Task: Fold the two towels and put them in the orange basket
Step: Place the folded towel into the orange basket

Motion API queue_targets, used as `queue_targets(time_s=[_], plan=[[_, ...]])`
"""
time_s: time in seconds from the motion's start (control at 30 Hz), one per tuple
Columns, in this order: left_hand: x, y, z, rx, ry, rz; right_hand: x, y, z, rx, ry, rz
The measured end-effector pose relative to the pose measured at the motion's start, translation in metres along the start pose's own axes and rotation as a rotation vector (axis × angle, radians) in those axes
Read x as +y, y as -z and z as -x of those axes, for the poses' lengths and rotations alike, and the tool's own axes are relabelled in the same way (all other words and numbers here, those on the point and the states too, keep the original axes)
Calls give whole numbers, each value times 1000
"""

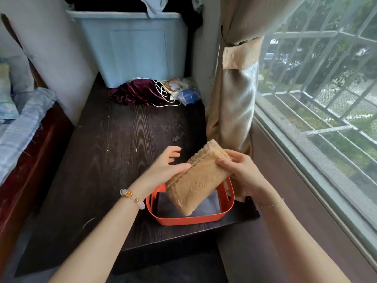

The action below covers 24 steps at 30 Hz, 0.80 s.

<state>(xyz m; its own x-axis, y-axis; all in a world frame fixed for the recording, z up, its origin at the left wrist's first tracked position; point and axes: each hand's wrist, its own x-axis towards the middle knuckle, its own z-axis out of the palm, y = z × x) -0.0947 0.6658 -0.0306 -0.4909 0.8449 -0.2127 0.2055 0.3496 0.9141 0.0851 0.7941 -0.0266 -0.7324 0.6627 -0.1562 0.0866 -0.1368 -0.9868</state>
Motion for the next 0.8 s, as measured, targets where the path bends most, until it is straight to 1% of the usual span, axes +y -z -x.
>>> queue_targets(time_s=[0.07, 0.1, 0.17, 0.23, 0.33, 0.4, 0.5, 0.57, 0.67, 0.8], plan=[[20, -3, -7, -110, -131, -91, -9, -5, -2, -53, 39, 87], [27, -3, -9, -160, -154, -123, -13, -8, -2, -73, 57, 143], [37, -4, -13, -244, -129, -137, -19, -14, -2, -92, 69, 196], [40, -4, -14, -274, -107, -117, -20, -17, -2, -102, 64, 164], [34, -3, -10, -228, -122, -74, -14, -19, 0, -97, 42, 71], [26, 0, -6, -180, -129, -23, -6, -19, 1, -64, 18, -23], [12, 8, 1, -39, -97, 138, 10, -18, 5, -52, -19, -117], [4, 14, 5, 41, -36, 325, 23, -19, 8, -104, -47, -102], [0, 21, 11, 114, 48, 609, 42, -22, 11, -168, -111, -90], [-1, 23, 15, 239, 87, 802, 53, -30, 14, -308, -144, -130]])
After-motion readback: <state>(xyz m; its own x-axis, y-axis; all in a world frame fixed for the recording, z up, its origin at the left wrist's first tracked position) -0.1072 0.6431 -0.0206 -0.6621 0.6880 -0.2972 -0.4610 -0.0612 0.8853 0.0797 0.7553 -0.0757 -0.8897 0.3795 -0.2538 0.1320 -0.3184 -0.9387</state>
